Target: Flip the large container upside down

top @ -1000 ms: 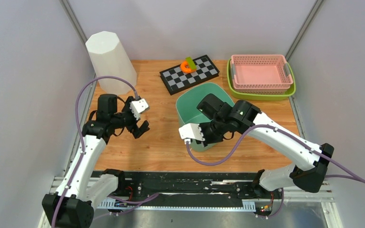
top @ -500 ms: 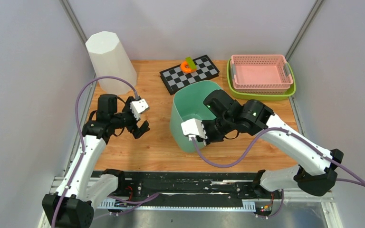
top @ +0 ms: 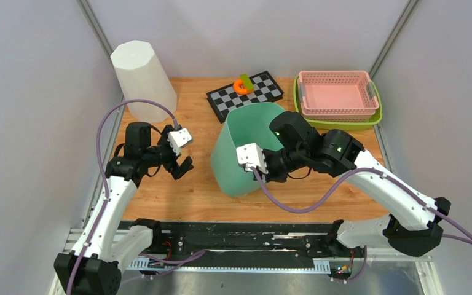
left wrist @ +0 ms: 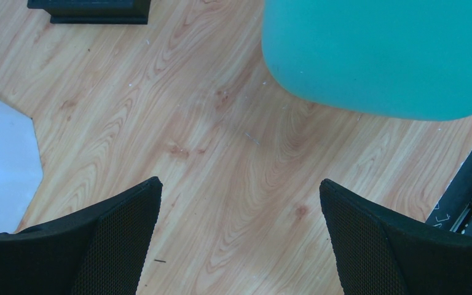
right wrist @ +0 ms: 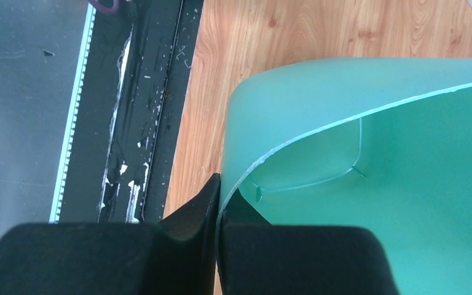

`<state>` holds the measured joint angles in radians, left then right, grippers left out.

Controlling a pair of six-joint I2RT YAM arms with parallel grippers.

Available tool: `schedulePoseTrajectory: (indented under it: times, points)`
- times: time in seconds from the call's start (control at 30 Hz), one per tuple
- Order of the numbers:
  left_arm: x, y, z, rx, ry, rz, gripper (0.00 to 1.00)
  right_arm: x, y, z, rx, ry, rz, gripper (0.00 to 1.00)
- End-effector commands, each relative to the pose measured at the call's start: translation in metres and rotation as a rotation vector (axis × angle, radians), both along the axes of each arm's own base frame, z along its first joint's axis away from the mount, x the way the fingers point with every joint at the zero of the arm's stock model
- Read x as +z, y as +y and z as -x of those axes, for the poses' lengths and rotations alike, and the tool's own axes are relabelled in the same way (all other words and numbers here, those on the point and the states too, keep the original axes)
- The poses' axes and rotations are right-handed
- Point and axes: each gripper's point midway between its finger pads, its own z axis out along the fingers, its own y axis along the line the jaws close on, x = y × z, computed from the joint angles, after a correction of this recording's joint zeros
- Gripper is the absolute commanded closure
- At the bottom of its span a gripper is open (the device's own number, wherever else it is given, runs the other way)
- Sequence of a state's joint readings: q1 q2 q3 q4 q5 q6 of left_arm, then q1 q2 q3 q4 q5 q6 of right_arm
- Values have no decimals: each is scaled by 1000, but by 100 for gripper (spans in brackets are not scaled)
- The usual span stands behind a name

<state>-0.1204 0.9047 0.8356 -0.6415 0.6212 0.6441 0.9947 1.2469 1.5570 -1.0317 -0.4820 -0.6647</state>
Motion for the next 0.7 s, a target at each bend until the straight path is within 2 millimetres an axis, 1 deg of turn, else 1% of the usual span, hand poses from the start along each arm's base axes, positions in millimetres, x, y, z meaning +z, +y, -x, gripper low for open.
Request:
schedulePoseTrajectory:
  times: [0.0, 0.2, 0.43, 0.57, 0.67]
  points:
    - [1, -3, 3, -20, -11, 11, 0, 36, 12, 2, 3, -41, -153, 97]
    - [1, -4, 4, -22, -9, 11, 0, 36, 16, -6, -50, 15, -197, 97]
    - [1, -4, 4, -23, -11, 11, 0, 44, 20, -20, -137, 79, -261, 97]
    - [0, -4, 4, -23, -10, 12, 0, 48, 21, -29, -188, 150, -303, 97]
    - [0, -4, 4, -24, -12, 11, 0, 54, 21, -37, -236, 209, -343, 97]
